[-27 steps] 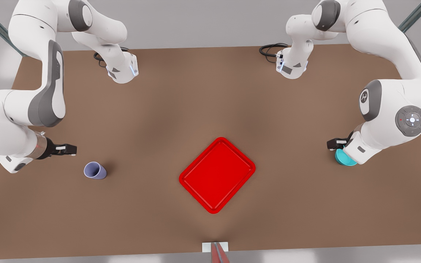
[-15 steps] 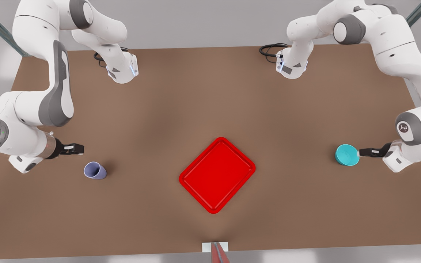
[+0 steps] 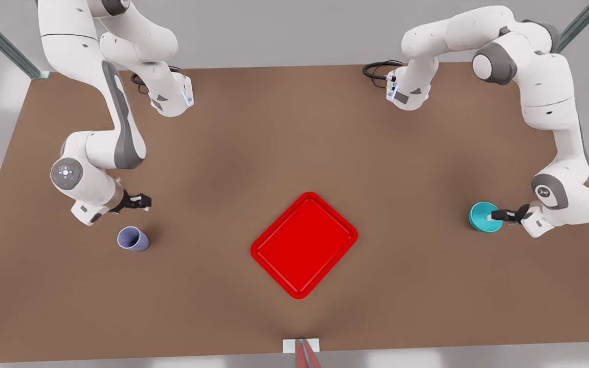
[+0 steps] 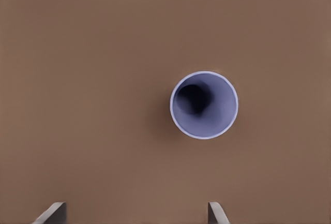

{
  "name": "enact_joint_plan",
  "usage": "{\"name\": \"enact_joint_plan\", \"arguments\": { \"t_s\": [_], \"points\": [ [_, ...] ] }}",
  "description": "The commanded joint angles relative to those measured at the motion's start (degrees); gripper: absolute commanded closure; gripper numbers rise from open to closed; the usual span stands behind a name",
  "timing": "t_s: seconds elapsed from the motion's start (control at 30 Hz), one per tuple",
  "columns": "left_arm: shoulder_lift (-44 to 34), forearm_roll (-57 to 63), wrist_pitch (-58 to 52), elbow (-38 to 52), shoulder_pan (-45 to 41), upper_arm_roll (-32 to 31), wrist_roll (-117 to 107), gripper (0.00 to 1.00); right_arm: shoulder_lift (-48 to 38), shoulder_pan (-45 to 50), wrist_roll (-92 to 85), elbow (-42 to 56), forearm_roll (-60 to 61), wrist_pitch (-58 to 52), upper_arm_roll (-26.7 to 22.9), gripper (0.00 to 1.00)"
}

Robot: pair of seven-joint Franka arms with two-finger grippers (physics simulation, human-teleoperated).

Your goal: Place the bowl on the tray with the left arm and the cup on the tray with the right arm

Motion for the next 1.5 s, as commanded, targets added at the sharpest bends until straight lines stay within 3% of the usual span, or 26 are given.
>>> {"name": "enact_joint_plan", "arguments": {
  "t_s": [0.0, 0.03, 0.07, 0.1, 0.13, 0.23, 0.7, 0.87, 1.03, 1.33, 1.43, 1.47],
  "points": [
    [0.3, -0.4, 0.0, 0.0, 0.1, 0.0, 0.0, 0.00, 0.9, -0.1, 0.0, 0.2, 0.0, 1.0, -0.6, 0.00],
    [0.7, -0.6, 0.1, 0.1, 0.1, 0.0, 0.0, 0.00, 2.3, -0.4, 0.0, 1.3, 0.0, 1.2, -0.8, 0.00],
    [1.0, -1.1, 0.3, 0.4, 0.1, 0.0, 0.0, 0.32, 4.2, -0.5, 0.0, 2.4, -0.1, 3.2, -1.2, 0.00],
    [1.0, -1.1, 0.3, 0.4, 0.1, 0.0, -0.1, 0.49, 5.7, -0.5, 0.0, 2.9, 0.0, 4.7, -1.3, 0.00],
    [1.0, -1.1, 0.3, 0.4, 0.1, 0.0, -0.1, 0.58, 7.3, -0.4, 0.0, 3.4, 0.0, 6.6, -1.4, 0.00],
    [1.0, -1.1, 0.3, 0.4, 0.1, 0.1, -0.1, 0.65, 10.1, -0.2, 0.0, 3.5, 0.3, 10.9, -1.4, 0.00],
    [2.9, -1.2, 1.3, 1.0, 0.1, 0.0, -0.4, 0.78, 14.4, -0.1, -0.1, 4.3, 0.4, 16.7, -1.5, 0.00],
    [2.2, -1.2, 0.4, 1.0, -0.1, -0.1, -0.6, 0.79, 15.0, 0.1, -0.1, 3.5, 0.4, 16.4, -1.5, 0.00],
    [-1.8, -1.3, -4.2, 2.5, -1.8, -6.3, -8.8, 0.79, 15.5, -0.1, -0.6, 3.3, 0.4, 16.6, -1.5, 0.00],
    [-4.6, -13.9, -5.7, 7.6, -27.8, -6.5, -45.6, 0.79, 15.7, -0.1, -0.6, 1.4, 0.4, 16.6, -1.5, 0.00],
    [-2.9, -19.4, 3.0, 8.4, -37.0, -6.5, -56.8, 0.79, 16.4, -0.1, -0.5, 1.4, 0.4, 16.8, -1.5, 0.14],
    [-2.0, -19.6, 6.4, 8.8, -40.1, -6.5, -61.8, 0.79, 16.6, 0.0, -0.6, 1.4, 0.4, 16.8, -1.5, 0.27]
  ]
}}
